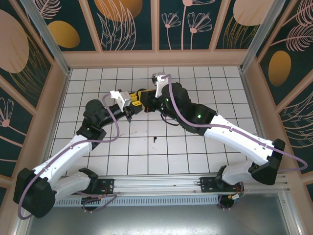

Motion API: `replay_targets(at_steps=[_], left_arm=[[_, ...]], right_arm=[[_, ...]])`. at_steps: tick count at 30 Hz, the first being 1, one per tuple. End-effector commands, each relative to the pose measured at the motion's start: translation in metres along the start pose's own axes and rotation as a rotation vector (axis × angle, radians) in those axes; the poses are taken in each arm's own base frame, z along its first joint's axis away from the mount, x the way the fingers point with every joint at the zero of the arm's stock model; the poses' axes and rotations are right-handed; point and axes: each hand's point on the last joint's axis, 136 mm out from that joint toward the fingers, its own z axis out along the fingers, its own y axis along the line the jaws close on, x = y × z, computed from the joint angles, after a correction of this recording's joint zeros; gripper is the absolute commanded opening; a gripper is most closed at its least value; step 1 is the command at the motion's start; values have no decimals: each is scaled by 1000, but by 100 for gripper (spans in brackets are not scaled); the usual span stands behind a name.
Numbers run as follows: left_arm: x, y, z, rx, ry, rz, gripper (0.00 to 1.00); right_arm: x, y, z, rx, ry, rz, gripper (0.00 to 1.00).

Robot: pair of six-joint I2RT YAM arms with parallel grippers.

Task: Insert the wireless bluetooth earbuds into the charging case

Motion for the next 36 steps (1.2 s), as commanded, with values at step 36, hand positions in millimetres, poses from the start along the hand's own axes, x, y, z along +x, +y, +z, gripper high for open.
replay_targets(at_steps=[36], left_arm=[[-14, -19, -1, 95, -23, 31, 0]], right_arm=[[-30, 8, -7, -97, -140, 22, 4]])
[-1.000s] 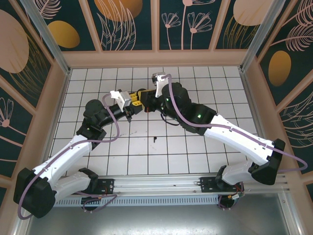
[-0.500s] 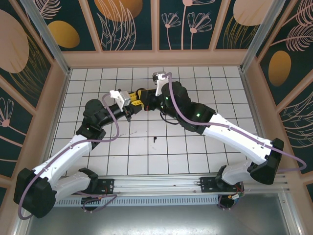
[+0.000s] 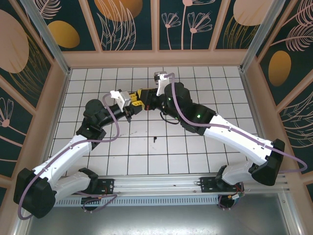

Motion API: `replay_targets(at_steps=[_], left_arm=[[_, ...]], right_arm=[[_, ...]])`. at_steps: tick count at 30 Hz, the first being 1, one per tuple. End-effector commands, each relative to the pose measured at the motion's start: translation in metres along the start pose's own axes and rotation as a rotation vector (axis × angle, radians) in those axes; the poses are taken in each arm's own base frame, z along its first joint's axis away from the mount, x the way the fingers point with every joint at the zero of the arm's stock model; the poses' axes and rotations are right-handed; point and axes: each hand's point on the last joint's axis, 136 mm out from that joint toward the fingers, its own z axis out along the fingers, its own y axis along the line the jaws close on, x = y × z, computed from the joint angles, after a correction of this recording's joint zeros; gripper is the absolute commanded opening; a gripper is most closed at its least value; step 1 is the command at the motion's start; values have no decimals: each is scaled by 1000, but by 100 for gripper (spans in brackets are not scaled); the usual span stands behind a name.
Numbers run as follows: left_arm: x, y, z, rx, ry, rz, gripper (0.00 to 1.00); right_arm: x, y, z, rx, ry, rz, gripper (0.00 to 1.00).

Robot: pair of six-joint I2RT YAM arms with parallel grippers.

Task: Insert the wireless bluetooth earbuds into the charging case

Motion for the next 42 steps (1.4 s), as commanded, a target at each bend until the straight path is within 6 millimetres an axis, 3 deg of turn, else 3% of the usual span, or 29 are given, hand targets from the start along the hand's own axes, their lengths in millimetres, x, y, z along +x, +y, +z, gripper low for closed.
replay_targets(at_steps=[1, 12, 25, 42], left_arm=[[-17, -19, -1, 91, -38, 41, 0], [-22, -18, -1, 81, -41, 35, 0], [-18, -15, 5, 84, -26, 9, 0], [-26, -17, 3, 93, -48, 13, 0]], right_arm=[[-24, 12, -11, -47, -101, -49, 4], [-8, -1, -4, -4, -69, -66, 4], [-27, 20, -37, -97, -177, -82, 5], [1, 9, -21, -71, -125, -77, 4]])
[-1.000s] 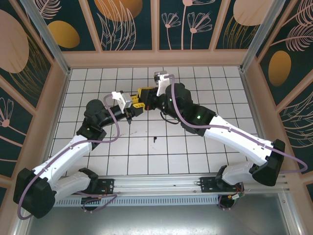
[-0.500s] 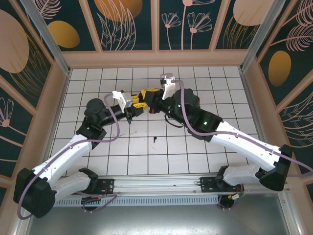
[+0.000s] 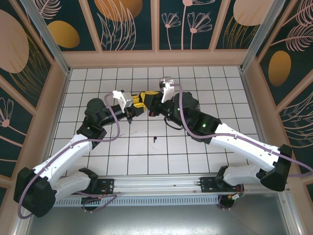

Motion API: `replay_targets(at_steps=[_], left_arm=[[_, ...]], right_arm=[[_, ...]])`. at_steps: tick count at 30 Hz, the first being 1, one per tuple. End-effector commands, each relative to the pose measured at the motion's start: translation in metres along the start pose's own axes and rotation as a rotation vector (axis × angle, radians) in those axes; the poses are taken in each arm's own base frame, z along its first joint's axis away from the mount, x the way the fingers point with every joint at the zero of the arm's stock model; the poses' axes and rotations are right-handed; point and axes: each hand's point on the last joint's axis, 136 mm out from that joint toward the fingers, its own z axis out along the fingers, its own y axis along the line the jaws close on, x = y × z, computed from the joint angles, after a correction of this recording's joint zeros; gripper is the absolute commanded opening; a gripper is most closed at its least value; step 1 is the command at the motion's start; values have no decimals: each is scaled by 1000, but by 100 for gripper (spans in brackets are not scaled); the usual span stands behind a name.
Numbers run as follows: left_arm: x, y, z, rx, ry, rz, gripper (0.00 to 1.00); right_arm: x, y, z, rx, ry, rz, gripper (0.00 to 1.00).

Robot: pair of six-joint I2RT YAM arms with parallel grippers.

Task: Insert the wireless bluetooth earbuds into the charging case

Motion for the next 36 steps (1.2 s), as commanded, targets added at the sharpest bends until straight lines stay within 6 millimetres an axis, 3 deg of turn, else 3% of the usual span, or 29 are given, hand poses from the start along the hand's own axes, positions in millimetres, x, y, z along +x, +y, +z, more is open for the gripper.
replay_targets(at_steps=[1, 15, 36], left_arm=[[-28, -8, 0, 34, -67, 41, 0], [-33, -13, -3, 56, -80, 49, 0], [-50, -10, -7, 20, -128, 53, 0]], right_arm=[[0, 0, 4, 2, -28, 4, 5], [9, -16, 13, 74, -7, -11, 4], [56, -27, 12, 84, 164, -170, 2]])
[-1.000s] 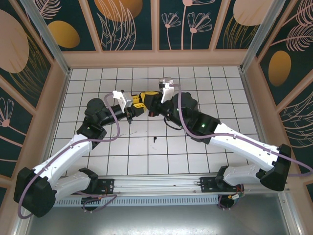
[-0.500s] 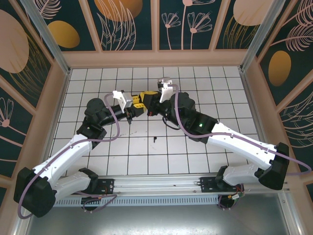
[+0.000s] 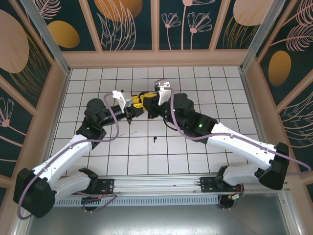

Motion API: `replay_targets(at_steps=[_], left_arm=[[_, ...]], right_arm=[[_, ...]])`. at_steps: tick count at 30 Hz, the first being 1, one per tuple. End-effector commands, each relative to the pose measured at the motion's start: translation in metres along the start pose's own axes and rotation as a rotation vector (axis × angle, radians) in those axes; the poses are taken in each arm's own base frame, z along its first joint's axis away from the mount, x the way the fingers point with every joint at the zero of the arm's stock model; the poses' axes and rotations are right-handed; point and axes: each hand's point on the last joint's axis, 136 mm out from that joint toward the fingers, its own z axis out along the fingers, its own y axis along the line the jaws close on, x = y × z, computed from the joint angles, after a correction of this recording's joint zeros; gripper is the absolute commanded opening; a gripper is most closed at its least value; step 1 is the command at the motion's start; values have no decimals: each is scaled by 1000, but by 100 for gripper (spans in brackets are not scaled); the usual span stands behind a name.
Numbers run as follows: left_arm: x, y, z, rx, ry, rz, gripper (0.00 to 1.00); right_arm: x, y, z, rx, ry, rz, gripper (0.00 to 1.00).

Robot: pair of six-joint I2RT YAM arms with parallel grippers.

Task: Insert the wireless bluetooth earbuds into the charging case

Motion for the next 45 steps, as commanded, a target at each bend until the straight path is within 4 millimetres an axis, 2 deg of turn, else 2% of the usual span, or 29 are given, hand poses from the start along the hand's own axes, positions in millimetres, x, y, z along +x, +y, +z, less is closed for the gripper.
replay_targets(at_steps=[1, 7, 9, 12, 16, 22, 29, 32, 34, 36, 39, 43, 45], left_arm=[[-49, -9, -5, 17, -130, 81, 0], [-47, -9, -5, 18, -124, 76, 0], [-47, -9, -5, 16, -122, 75, 0], [-43, -7, -4, 11, -112, 67, 0], [-35, -6, -3, 6, -102, 58, 0], [-27, -5, -3, 6, -94, 48, 0], [-20, -5, -4, 3, -91, 49, 0], [-17, -4, -4, -4, -88, 49, 0], [-17, -4, -5, -7, -88, 53, 0], [-17, -2, -5, -20, -91, 58, 0], [-19, 6, -8, -80, -104, 71, 0], [-24, 18, -11, -156, -115, 78, 0], [-26, 20, -13, -174, -125, 83, 0]], right_arm=[[40, -10, 6, 31, 126, -52, 2], [45, -7, 12, 32, 155, -53, 4], [43, -7, 13, 50, 154, -48, 11], [35, -8, 13, 79, 135, -23, 31], [9, -10, 4, 115, 68, 33, 49], [-36, -5, -15, 116, -28, 116, 67], [-78, 6, -51, 38, -145, 225, 73], [-83, 3, -67, 25, -167, 271, 73], [-76, -8, -74, 61, -163, 309, 74], [-60, -26, -79, 122, -140, 346, 73], [-13, -61, -79, 259, -44, 420, 72], [67, -102, -74, 451, 134, 498, 66], [104, -116, -69, 522, 227, 514, 64]])
